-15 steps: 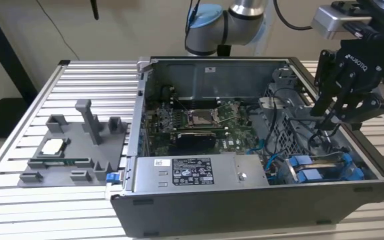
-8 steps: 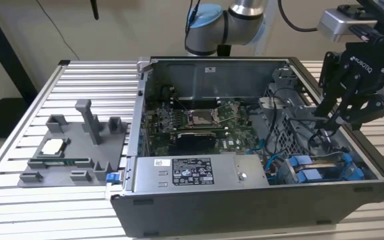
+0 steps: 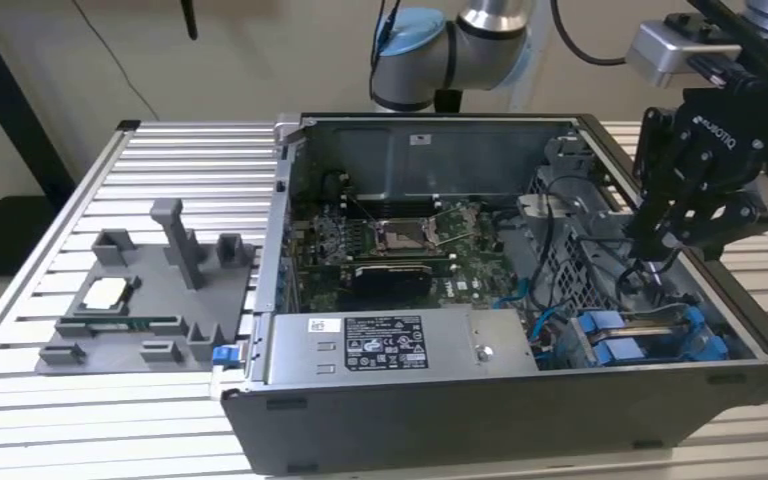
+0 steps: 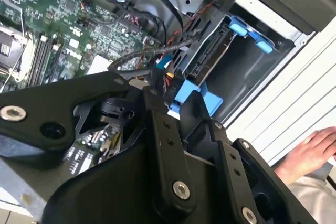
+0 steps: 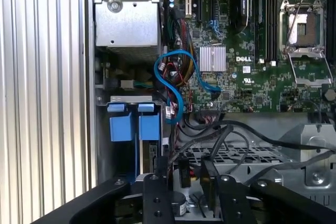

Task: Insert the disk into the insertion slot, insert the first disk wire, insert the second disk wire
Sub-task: 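Insert the first disk wire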

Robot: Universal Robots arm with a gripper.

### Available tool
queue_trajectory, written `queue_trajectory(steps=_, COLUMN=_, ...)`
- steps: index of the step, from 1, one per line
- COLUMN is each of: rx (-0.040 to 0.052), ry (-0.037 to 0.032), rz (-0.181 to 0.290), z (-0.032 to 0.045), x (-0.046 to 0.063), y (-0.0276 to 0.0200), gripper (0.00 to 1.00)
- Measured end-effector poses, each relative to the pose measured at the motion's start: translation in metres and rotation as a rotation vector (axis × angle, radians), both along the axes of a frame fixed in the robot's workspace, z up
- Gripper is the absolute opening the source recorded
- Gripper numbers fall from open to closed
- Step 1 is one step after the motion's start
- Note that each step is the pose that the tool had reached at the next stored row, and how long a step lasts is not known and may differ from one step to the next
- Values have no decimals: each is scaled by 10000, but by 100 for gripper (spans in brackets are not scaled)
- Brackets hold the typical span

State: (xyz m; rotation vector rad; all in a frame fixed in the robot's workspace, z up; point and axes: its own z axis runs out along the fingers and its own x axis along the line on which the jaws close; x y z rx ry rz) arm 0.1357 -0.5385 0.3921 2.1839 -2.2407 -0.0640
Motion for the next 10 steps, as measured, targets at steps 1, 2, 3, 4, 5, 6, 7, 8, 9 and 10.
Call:
queue_trajectory(steps=1, rx=0, ry=-1, rz=-3, z=-2, x=0, y=0, gripper=32)
queue_trajectory(steps=2, rx=1, ry=-1, rz=-6, z=-3, x=-1, y=-1, gripper=32)
queue_trajectory(steps=3, rx=0, ry=-1, rz=-6, z=-3, x=-1, y=0, gripper=25)
queue_trajectory(steps=4, rx=2, ry=-1, rz=-6, z=-4, x=-1, y=0, gripper=25)
queue_trajectory(steps=5, rx=2, ry=-1, rz=-7, z=-5, x=-1, y=0, gripper=25)
queue_trajectory(steps=6, rx=2, ry=-1, rz=-6, z=-5, x=0, y=0, gripper=23)
queue_trajectory(steps=7, rx=2, ry=-1, rz=-6, z=-5, x=0, y=0, gripper=23)
queue_trajectory(steps=8, rx=2, ry=-1, rz=-7, z=-5, x=0, y=0, gripper=19)
queue_trajectory(steps=9, rx=5, ry=-2, rz=-7, z=-9, x=0, y=0, gripper=19)
queue_trajectory(steps=10, rx=5, ry=-3, rz=-7, z=-13, x=0, y=0, gripper=19)
